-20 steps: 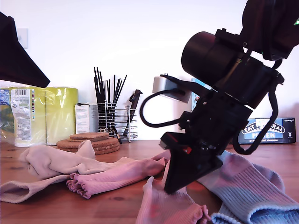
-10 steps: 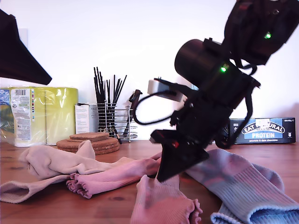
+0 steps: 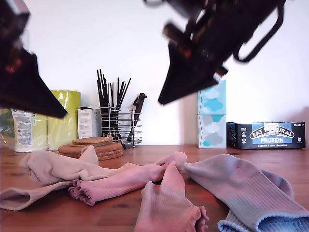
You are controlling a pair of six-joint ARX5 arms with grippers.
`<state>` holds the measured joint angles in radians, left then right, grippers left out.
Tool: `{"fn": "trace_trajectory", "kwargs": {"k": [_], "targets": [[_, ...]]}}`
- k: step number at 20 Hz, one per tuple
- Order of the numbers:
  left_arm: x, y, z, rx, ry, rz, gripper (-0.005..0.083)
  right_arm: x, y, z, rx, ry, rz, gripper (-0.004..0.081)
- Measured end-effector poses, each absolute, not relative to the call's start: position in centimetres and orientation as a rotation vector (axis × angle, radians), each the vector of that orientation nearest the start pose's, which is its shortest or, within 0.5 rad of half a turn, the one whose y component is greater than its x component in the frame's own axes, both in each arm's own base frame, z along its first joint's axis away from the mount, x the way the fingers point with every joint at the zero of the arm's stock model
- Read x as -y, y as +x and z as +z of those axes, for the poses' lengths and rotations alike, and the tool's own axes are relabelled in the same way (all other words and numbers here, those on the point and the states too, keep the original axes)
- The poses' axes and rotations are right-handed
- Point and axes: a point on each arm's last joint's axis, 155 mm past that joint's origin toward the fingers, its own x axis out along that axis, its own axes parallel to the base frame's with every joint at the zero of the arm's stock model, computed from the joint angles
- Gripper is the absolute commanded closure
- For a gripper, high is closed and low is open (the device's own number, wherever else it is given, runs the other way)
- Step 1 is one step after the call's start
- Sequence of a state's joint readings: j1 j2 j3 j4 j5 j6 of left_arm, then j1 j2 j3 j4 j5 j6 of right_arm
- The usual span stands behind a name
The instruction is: Pair up the socks based on colour and pattern, by placing each sock on top of its pair
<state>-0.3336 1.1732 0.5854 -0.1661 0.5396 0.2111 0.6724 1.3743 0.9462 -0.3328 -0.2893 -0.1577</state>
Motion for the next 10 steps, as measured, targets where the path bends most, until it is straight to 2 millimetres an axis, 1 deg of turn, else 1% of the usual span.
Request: {"fn": "trace_trajectory", "kwargs": {"k": [1,4,5,8,10], "targets": [[19.8,27.2,9.9,-0.681,0.141,-0.931,0.0693,-28.3,26.8,15.7,-0.693,-0.287,0.980,0.0782],[20.5,27.8,7.6,-0.696,0.191,-0.964,0.0439,-26.7,24.5,19.2,-0.640,-0.280,0.987,0.0782],[20.5,28.0,6.8,-0.713,0.194,-0.962,0.0408,-26.0,23.9,20.4,-0.615,-0.278,0.979,0.0782],[20.4,28.4,4.6,-0.762,0.199,-0.948,0.0409,-24.0,22.6,23.6,-0.528,-0.275,0.941,0.0782],[20.4,28.6,3.6,-0.781,0.212,-0.934,0.0408,-22.5,21.7,25.1,-0.476,-0.274,0.909,0.0782]]}}
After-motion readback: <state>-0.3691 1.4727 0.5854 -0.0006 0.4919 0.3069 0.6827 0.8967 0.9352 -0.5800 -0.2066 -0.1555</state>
